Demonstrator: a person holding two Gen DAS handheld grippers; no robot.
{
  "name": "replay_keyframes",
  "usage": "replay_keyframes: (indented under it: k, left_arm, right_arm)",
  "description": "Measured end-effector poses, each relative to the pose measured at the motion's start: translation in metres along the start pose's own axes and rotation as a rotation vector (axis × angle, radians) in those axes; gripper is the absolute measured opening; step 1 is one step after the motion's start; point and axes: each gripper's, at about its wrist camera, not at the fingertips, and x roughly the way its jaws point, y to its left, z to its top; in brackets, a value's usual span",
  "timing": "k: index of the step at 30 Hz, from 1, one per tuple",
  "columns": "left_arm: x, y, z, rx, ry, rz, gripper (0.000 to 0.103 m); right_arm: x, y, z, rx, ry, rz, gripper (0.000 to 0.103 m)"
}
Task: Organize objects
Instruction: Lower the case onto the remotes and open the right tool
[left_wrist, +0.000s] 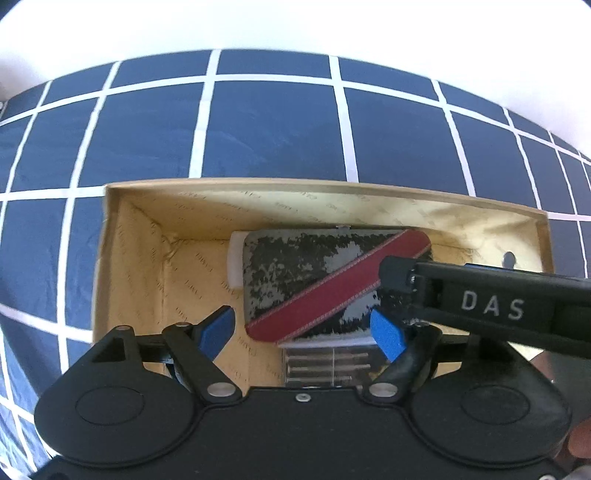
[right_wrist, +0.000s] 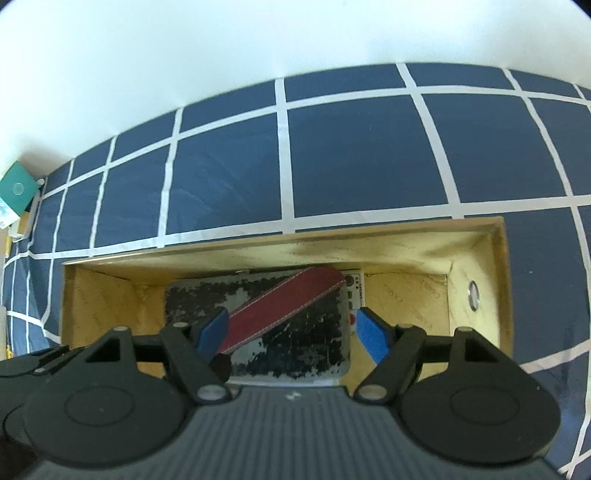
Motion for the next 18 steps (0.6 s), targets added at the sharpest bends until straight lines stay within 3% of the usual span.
replay_keyframes:
  k: [11, 18]
  left_arm:
    - [-0.049, -0.006, -0.042, -0.029, -0.068, 0.02, 0.084]
    - [-0.073, -0.021, -0.074, -0.026, -0.095, 0.032, 0.089]
  right_arm:
    - [-0.06, -0.007, -0.029, -0.016, -0.082, 0.004, 0.081]
    - [-0.095, -0.023, -0.056, -0.004, -0.127, -0.003, 0.09]
